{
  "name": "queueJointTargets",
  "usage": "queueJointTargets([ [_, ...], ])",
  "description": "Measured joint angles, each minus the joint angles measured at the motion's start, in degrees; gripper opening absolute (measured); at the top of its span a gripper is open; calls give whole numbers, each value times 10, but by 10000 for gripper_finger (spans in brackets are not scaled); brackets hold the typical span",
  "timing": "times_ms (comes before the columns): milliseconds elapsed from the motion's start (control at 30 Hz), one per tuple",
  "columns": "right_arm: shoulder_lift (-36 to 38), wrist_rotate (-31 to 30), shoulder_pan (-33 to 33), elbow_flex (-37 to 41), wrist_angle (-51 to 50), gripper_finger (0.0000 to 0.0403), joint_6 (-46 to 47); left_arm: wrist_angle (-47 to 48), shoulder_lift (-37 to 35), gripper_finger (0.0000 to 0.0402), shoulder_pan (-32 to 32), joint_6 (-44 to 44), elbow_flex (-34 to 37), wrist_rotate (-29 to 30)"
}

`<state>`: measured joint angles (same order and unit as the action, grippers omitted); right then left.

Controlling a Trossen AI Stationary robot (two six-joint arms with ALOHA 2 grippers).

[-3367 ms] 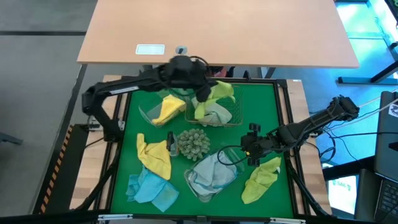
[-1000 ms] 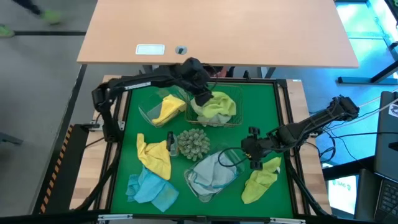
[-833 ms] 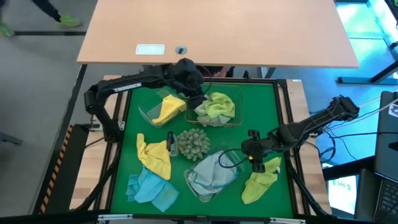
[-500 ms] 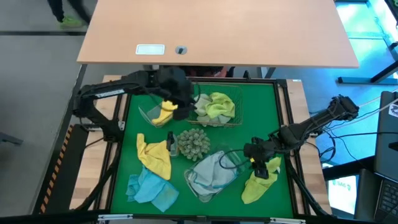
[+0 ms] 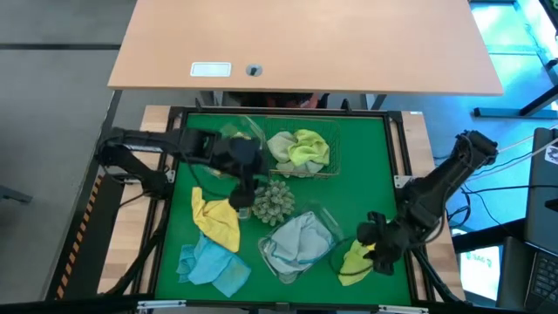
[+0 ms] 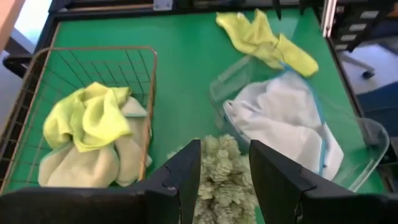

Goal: Sort microfiber towel by color & place in baskets
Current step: Put the green microfiber towel into the wire basket

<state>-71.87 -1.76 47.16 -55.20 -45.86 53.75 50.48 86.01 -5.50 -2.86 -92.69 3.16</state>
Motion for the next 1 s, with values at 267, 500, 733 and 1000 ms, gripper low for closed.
queueJointTargets([
  [267, -63, -23, 44, 0, 27, 172, 19, -26, -81, 130, -80, -84, 116, 87],
  [500, -129, -33, 42, 0, 43, 172, 20, -136, -185, 130, -139, -152, 277, 141],
  [733, -188, -33, 42, 0, 38, 172, 19, -204, -235, 130, -178, -178, 367, 145],
  [1000, -258, -33, 42, -1, 39, 172, 19, -251, -246, 130, -233, -192, 411, 174],
])
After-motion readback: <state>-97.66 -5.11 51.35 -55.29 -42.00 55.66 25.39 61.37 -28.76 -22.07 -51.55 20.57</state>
